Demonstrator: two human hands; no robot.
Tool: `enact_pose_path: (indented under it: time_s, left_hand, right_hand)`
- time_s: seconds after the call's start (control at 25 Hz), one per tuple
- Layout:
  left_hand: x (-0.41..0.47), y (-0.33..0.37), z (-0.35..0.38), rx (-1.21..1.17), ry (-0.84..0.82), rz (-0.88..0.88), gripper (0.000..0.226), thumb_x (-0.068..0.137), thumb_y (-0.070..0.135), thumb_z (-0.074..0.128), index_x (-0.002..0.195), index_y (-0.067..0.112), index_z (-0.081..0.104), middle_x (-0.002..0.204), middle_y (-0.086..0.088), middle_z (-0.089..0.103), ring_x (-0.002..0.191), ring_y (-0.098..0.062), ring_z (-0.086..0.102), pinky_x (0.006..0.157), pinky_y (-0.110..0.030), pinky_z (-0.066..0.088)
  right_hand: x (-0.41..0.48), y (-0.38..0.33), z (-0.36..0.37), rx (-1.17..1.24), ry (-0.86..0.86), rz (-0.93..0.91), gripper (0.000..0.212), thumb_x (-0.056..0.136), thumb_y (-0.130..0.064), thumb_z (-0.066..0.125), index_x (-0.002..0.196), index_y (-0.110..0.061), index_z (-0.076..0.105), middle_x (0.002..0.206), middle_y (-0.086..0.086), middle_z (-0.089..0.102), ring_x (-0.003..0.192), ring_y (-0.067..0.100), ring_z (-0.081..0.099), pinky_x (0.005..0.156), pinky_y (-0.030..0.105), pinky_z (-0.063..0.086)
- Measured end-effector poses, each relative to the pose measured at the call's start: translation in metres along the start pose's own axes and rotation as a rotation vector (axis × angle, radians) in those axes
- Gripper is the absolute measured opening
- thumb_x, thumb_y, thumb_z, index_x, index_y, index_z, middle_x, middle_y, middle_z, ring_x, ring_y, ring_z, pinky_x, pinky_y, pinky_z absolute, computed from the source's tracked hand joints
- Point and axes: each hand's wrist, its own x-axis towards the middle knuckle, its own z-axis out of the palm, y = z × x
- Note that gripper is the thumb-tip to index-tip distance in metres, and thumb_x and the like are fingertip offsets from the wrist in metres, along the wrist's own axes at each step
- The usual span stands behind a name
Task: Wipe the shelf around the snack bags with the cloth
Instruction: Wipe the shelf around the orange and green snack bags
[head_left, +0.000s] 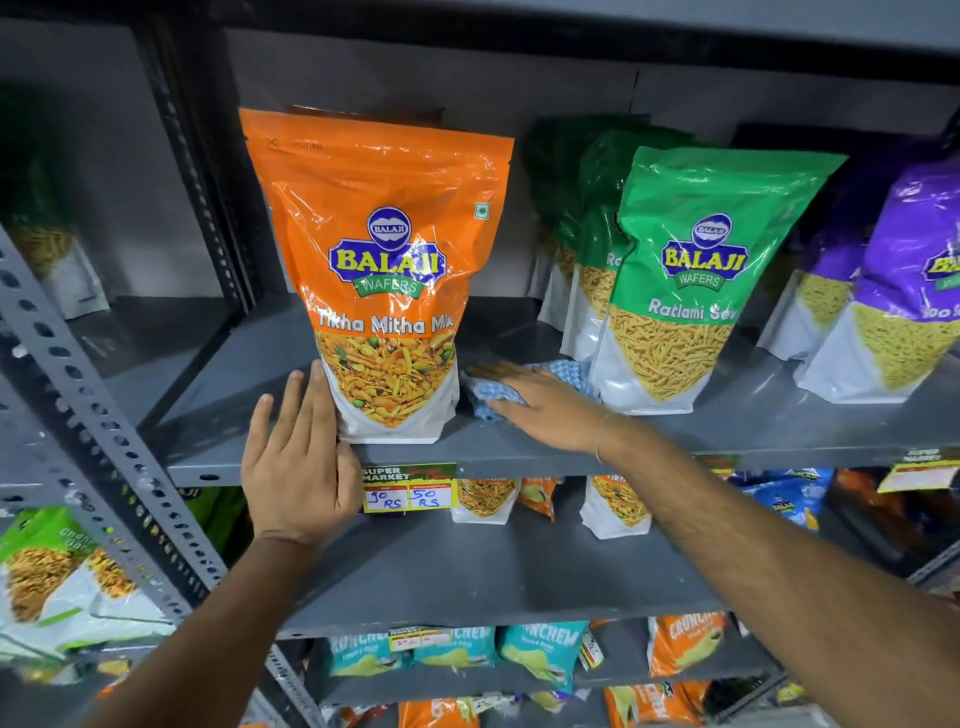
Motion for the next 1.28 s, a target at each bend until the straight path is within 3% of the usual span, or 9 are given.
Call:
enact_pose_path:
  time_s: [0.2,0.32,0.4,0.52,0.72,0.84,0.96,1.12,1.28]
  left_hand:
    - [-0.001,0.001,-0.002,-0.008,-0.002,-0.004,0.074,0.103,0.031,0.032,0.169,0.0,0.037,0.171,-0.021,0.048,0.158,-0.038,0.048,0.137,-0.053,0.025]
    - [-0.002,0.001,-0.003,-0.013,-0.016,-0.013,0.074,0.102,0.031,0.033,0.169,-0.001,0.037,0.171,-0.021,0.047,0.159,-0.038,0.048,0.137,-0.053,0.024]
    - [-0.001,0.002,-0.002,-0.01,-0.021,-0.009,0.074,0.102,0.031,0.033,0.169,-0.001,0.037,0.171,-0.02,0.047,0.158,-0.037,0.048,0.137,-0.053,0.024]
    - [0.0,0.001,-0.003,-0.011,-0.032,-0.01,0.074,0.102,0.032,0.032,0.169,-0.001,0.036,0.172,-0.021,0.046,0.158,-0.038,0.048,0.137,-0.052,0.024]
    - [0.0,0.002,-0.004,-0.013,-0.036,-0.013,0.074,0.103,0.032,0.031,0.169,-0.001,0.037,0.17,-0.022,0.047,0.157,-0.04,0.05,0.136,-0.054,0.026]
    - [0.001,0.002,-0.004,-0.012,-0.04,-0.014,0.074,0.103,0.032,0.031,0.168,-0.002,0.037,0.17,-0.023,0.048,0.156,-0.04,0.05,0.137,-0.051,0.022]
    - [0.001,0.004,-0.006,-0.019,-0.051,-0.027,0.074,0.103,0.032,0.031,0.168,-0.002,0.036,0.17,-0.022,0.048,0.157,-0.039,0.049,0.138,-0.049,0.018]
    - [0.002,0.004,-0.009,-0.052,-0.068,-0.027,0.075,0.102,0.033,0.031,0.169,-0.002,0.036,0.169,-0.023,0.049,0.157,-0.04,0.05,0.137,-0.052,0.022]
    - [0.0,0.002,-0.008,-0.067,-0.073,-0.022,0.075,0.103,0.033,0.031,0.169,-0.003,0.034,0.171,-0.022,0.047,0.158,-0.04,0.048,0.138,-0.052,0.021]
  right_hand:
    - [0.004,-0.007,-0.001,-0.002,0.027,0.031,0.052,0.112,-0.035,0.042,0.162,-0.029,0.031,0.171,0.0,0.029,0.158,0.02,0.025,0.129,0.042,0.016]
    - [-0.032,-0.008,0.003,0.021,-0.034,-0.019,0.05,0.112,-0.04,0.041,0.159,-0.044,0.025,0.171,-0.008,0.026,0.159,0.011,0.018,0.13,0.041,0.01]
    - [-0.052,-0.009,0.004,0.032,-0.072,-0.064,0.053,0.108,-0.051,0.043,0.153,-0.059,0.015,0.171,-0.017,0.021,0.159,0.005,0.012,0.13,0.035,0.007]
    - [-0.057,-0.011,0.005,-0.083,-0.062,-0.092,0.078,0.092,-0.079,0.043,0.159,-0.054,0.013,0.172,-0.02,0.016,0.16,0.003,0.008,0.13,0.037,0.007]
    - [-0.087,-0.029,0.026,0.043,0.136,-0.109,0.066,0.101,-0.022,0.056,0.159,-0.045,0.033,0.165,-0.015,0.039,0.155,0.009,0.03,0.127,0.041,0.025]
    - [-0.105,-0.043,0.017,0.149,0.337,-0.044,0.064,0.099,-0.013,0.054,0.155,-0.042,0.042,0.149,-0.005,0.061,0.134,0.018,0.058,0.111,0.038,0.048]
    - [-0.068,-0.035,-0.01,0.133,0.519,0.089,0.059,0.102,-0.008,0.054,0.155,-0.032,0.047,0.148,0.001,0.062,0.131,0.024,0.061,0.108,0.037,0.05]
    - [-0.03,-0.041,0.009,0.161,0.271,0.195,0.046,0.106,-0.026,0.055,0.152,-0.027,0.05,0.148,0.009,0.061,0.135,0.031,0.057,0.109,0.038,0.046]
    - [-0.083,-0.059,0.025,0.076,0.222,0.053,0.061,0.103,-0.016,0.056,0.157,-0.04,0.04,0.165,-0.006,0.042,0.151,0.013,0.036,0.121,0.03,0.029]
